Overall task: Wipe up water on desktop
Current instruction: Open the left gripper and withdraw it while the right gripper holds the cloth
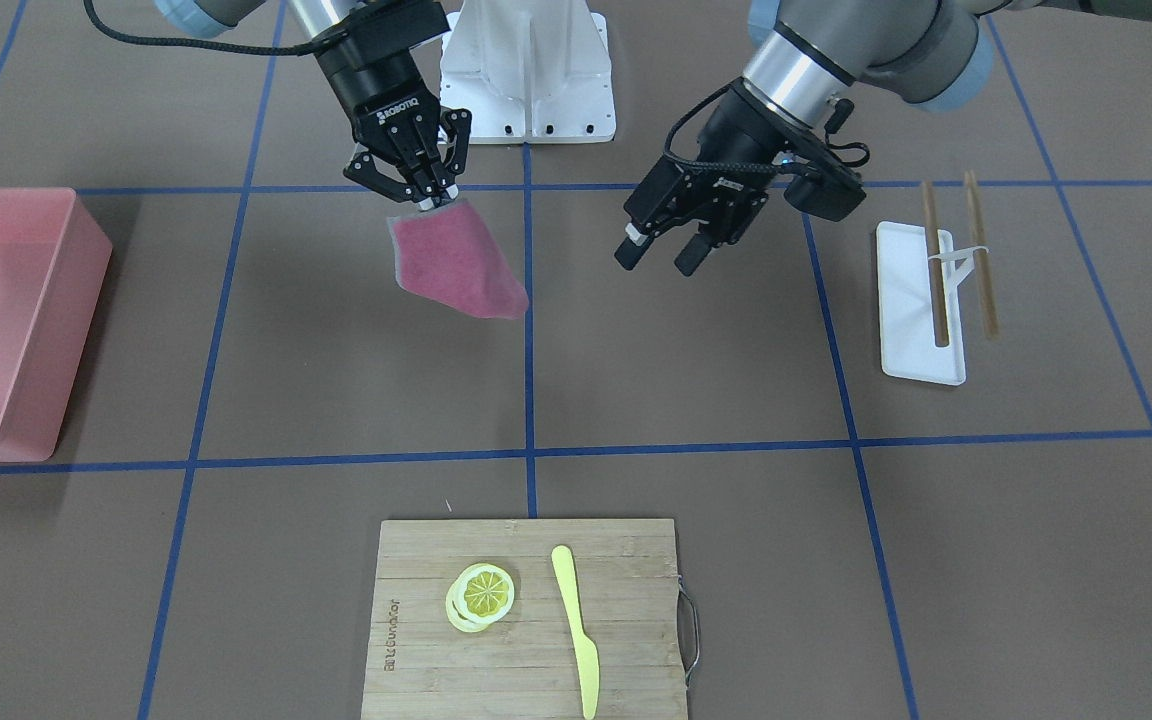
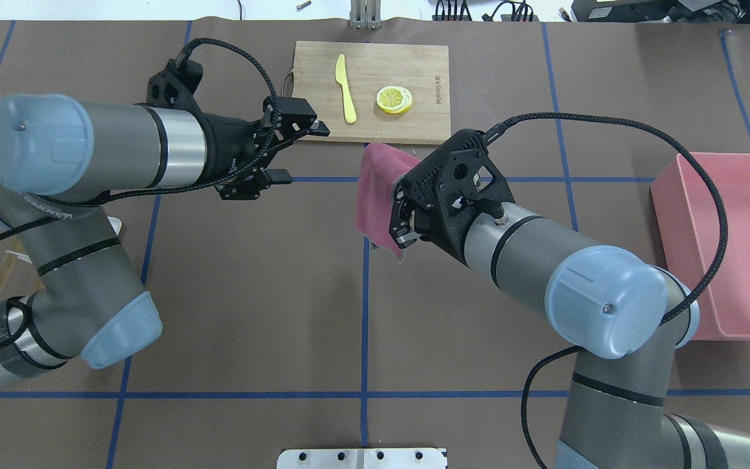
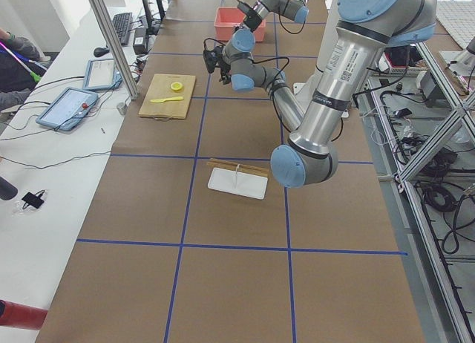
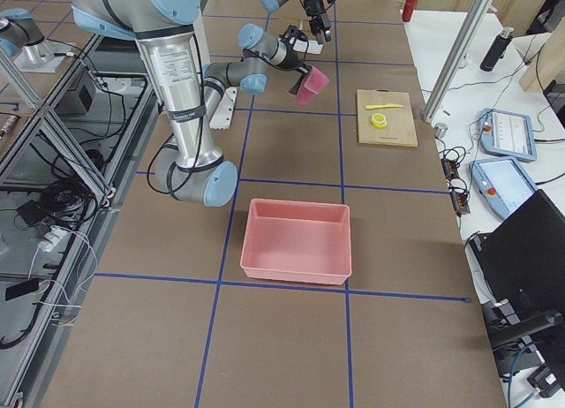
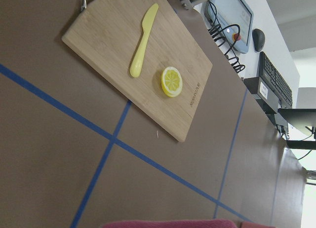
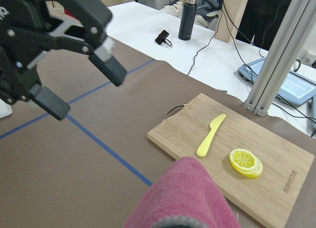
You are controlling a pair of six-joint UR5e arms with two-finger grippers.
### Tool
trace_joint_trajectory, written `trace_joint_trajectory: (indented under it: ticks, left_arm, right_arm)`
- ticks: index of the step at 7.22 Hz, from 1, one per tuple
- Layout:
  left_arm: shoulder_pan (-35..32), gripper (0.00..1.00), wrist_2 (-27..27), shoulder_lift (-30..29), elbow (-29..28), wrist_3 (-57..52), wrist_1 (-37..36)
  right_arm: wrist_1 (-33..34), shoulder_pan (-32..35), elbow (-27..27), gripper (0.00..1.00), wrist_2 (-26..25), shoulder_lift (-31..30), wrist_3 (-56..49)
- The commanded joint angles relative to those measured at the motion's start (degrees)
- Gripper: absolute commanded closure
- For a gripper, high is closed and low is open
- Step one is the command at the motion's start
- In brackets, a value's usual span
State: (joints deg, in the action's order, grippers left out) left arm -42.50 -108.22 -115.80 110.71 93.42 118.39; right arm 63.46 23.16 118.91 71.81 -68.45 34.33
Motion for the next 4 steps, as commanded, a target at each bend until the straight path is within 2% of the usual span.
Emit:
trace_joint_trajectory:
  ticks: [1, 3, 4]
  left_arm:
    - [-3.72, 0.01, -2.52, 1.18, 5.45, -25.78, -22.04]
    - [-9.58, 0.01, -3.48, 3.02, 10.3, -45.35, -38.78]
    - [-14.23, 0.01, -7.4, 5.91, 11.01, -54.74, -41.98]
  right_arm:
    - [0.34, 3.97, -0.26, 1.0, 3.74, -4.48, 2.14]
    - [3.49, 12.22, -0.52, 1.0, 17.15, -6.43, 5.13]
    - [5.07, 14.44, -0.53, 1.0, 20.79, -8.0, 5.48]
